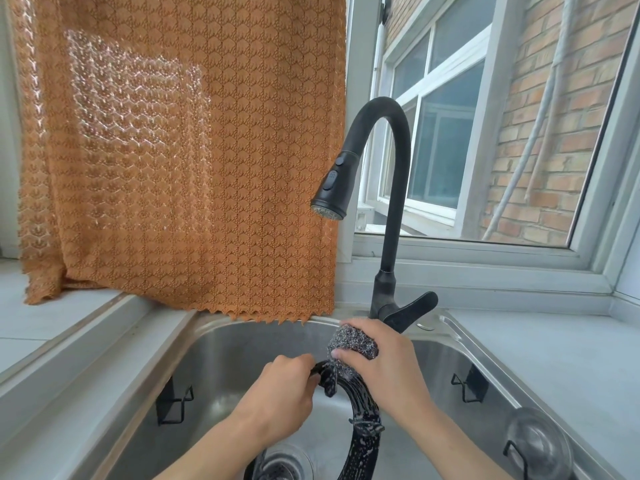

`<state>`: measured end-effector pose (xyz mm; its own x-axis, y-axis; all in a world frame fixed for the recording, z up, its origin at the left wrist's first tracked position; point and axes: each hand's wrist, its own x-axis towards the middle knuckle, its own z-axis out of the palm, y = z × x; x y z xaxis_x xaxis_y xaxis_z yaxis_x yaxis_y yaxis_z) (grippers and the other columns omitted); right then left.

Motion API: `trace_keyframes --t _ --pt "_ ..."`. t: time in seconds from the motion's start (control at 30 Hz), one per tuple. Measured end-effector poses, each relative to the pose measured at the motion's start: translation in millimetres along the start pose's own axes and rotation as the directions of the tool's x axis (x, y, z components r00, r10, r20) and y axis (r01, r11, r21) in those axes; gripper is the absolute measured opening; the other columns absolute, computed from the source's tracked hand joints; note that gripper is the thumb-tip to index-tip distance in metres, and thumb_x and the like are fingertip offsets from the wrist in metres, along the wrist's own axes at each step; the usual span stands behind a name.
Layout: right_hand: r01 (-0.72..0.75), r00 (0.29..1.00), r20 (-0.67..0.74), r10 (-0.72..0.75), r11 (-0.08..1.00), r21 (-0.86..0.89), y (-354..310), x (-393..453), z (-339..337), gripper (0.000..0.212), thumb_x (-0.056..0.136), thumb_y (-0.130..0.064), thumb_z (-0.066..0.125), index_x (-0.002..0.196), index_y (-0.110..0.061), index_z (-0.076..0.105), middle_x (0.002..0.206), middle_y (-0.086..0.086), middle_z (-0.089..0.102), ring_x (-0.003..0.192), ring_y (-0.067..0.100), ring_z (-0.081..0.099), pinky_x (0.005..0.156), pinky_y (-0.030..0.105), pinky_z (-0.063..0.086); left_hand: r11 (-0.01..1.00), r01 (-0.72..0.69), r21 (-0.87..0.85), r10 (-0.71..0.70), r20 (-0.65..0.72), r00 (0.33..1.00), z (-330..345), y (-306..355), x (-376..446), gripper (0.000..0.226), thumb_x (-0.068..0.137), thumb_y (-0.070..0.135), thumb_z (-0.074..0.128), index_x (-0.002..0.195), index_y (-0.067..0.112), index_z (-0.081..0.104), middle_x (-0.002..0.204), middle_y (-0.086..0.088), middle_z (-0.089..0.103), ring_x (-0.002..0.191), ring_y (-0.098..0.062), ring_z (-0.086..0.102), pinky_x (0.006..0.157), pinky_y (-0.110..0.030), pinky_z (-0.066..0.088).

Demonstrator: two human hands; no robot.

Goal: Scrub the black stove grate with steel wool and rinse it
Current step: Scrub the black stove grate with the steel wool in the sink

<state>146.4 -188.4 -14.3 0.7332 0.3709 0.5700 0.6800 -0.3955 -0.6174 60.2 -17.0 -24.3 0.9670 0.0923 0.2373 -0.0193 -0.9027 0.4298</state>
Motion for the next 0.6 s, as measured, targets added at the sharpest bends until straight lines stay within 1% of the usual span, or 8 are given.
trace_keyframes --t 0.13,0.23,0.33,0.4,0.43,0.5,0.57,0.6 --pt "0.177 0.982 0.072 -0.177 0.984 0.012 -8 -2 1 0.042 0.082 -0.029 0.084 0.121 -0.035 0.070 0.116 -0.028 0.063 0.118 -0.006 0.055 0.103 0.017 0.041 1.000 -0.005 -0.001 0.005 0.007 1.000 2 0 1 0.018 0.103 0.027 0.045 0.090 0.018 0.054 0.089 -0.009 0.071 0.073 -0.036 0.069 0.077 -0.047 0.057" --pt "0.275 0.955 0.115 -0.275 0.961 0.013 -9 -3 0 0.042 0.085 -0.027 0.081 0.125 -0.032 0.069 0.122 -0.022 0.063 0.124 0.001 0.054 0.106 0.020 0.040 0.998 0.017 -0.053 -0.016 0.026 1.000 1 -1 3 0.020 0.102 0.025 0.047 0.088 0.015 0.056 0.083 -0.008 0.073 0.063 -0.029 0.071 0.070 -0.045 0.059" --pt "0.321 0.944 0.073 -0.321 0.947 0.011 -13 -2 -7 0.040 0.090 -0.026 0.076 0.128 -0.029 0.067 0.125 -0.019 0.061 0.126 0.004 0.054 0.107 0.018 0.038 0.985 0.058 -0.163 -0.050 0.054 0.997 -1 -1 6 0.020 0.102 0.023 0.052 0.090 0.009 0.061 0.078 -0.009 0.075 0.052 -0.020 0.070 0.059 -0.035 0.060" --pt "0.316 0.949 0.015 -0.316 0.949 0.017 -17 -1 -12 0.039 0.091 -0.027 0.075 0.130 -0.029 0.066 0.124 -0.019 0.060 0.125 0.003 0.055 0.106 0.016 0.038 0.978 0.077 -0.193 -0.070 0.045 0.997 -3 -1 7 0.021 0.100 0.024 0.057 0.089 0.007 0.064 0.075 -0.004 0.074 0.050 -0.012 0.065 0.053 -0.025 0.055" --pt "0.306 0.952 0.023 -0.306 0.952 0.010 -19 0 -15 0.040 0.091 -0.029 0.075 0.130 -0.031 0.066 0.123 -0.021 0.059 0.125 0.002 0.055 0.106 0.016 0.039 0.975 0.085 -0.207 -0.076 0.049 0.996 -3 -2 8 0.021 0.099 0.025 0.059 0.088 0.007 0.065 0.072 -0.001 0.073 0.050 -0.009 0.063 0.052 -0.022 0.051" --pt "0.284 0.952 0.122 -0.279 0.958 -0.024 -19 0 -14 0.041 0.090 -0.034 0.076 0.130 -0.035 0.065 0.120 -0.025 0.057 0.123 0.000 0.054 0.104 0.017 0.040 0.971 0.095 -0.218 -0.084 0.063 0.995 -5 -4 8 0.018 0.093 0.025 0.064 0.087 0.009 0.067 0.066 0.000 0.070 0.055 -0.010 0.065 0.058 -0.026 0.052" --pt "0.294 0.938 0.209 -0.275 0.954 -0.065 -18 -4 -9 0.044 0.088 -0.035 0.077 0.131 -0.036 0.065 0.118 -0.026 0.055 0.120 -0.001 0.053 0.102 0.016 0.040 0.974 0.090 -0.206 -0.075 0.078 0.994 -6 -6 8 0.013 0.085 0.024 0.063 0.085 0.012 0.067 0.071 -0.003 0.071 0.067 -0.018 0.068 0.065 -0.036 0.053" --pt "0.315 0.931 0.227 -0.287 0.944 -0.098 -16 -6 -5 0.045 0.088 -0.035 0.077 0.132 -0.036 0.064 0.117 -0.026 0.053 0.119 -0.001 0.051 0.102 0.015 0.038 0.978 0.073 -0.196 -0.058 0.086 0.995 -6 -7 8 0.010 0.083 0.022 0.061 0.083 0.013 0.065 0.072 -0.004 0.070 0.070 -0.022 0.066 0.063 -0.037 0.050"
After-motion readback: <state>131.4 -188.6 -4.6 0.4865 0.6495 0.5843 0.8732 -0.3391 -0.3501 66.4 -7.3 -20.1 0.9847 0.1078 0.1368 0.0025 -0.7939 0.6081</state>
